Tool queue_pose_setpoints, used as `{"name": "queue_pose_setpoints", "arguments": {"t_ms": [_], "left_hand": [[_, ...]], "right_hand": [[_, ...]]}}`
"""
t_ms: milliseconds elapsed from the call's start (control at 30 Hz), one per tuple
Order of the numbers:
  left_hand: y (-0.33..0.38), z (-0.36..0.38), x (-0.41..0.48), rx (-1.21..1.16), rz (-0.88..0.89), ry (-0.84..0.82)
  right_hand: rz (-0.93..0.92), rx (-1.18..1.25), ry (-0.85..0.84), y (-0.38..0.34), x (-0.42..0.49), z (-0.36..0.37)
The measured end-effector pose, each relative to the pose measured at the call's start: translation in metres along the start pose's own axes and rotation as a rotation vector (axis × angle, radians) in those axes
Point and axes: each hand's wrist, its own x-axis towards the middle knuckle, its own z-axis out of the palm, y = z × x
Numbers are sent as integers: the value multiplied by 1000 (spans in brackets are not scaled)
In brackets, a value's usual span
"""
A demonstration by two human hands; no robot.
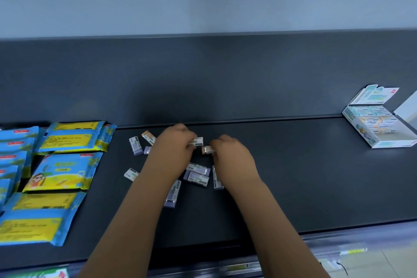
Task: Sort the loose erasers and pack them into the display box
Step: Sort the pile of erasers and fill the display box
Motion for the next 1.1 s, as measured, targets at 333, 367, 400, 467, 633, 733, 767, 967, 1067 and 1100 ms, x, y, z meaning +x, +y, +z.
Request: {"name": "queue_pose_setpoints", "arguments": {"t_ms": [333,367,400,467,633,733,767,967,1067,1100], "left_hand": [[0,-14,-24,-160,-22,81],[1,-14,-26,-161,-10,70],[0,-13,-27,-158,1,56],[0,-11,-28,-141,27,42],[9,-6,-25,-164,49,62],[24,0,-14,-175,68,71],[32,3,-9,-172,77,77],[104,36,25,-155,142,66],[148,62,39,-176,134,93],[166,71,44,-183,121,108]], "right_hand": [[-55,102,182,-4,-17,-29],[-55,100,193,-4,-20,-30],[-51,92,199,-2,-22,-31],[-29,75,197,1,-26,-31],[5,120,197,18,-35,-40],[3,203,227,31,-38,-54],[-5,216,234,38,-38,-59],[5,218,277,113,-38,-90],[3,272,249,162,-45,-110],[-9,288,229,180,-47,-118]]}}
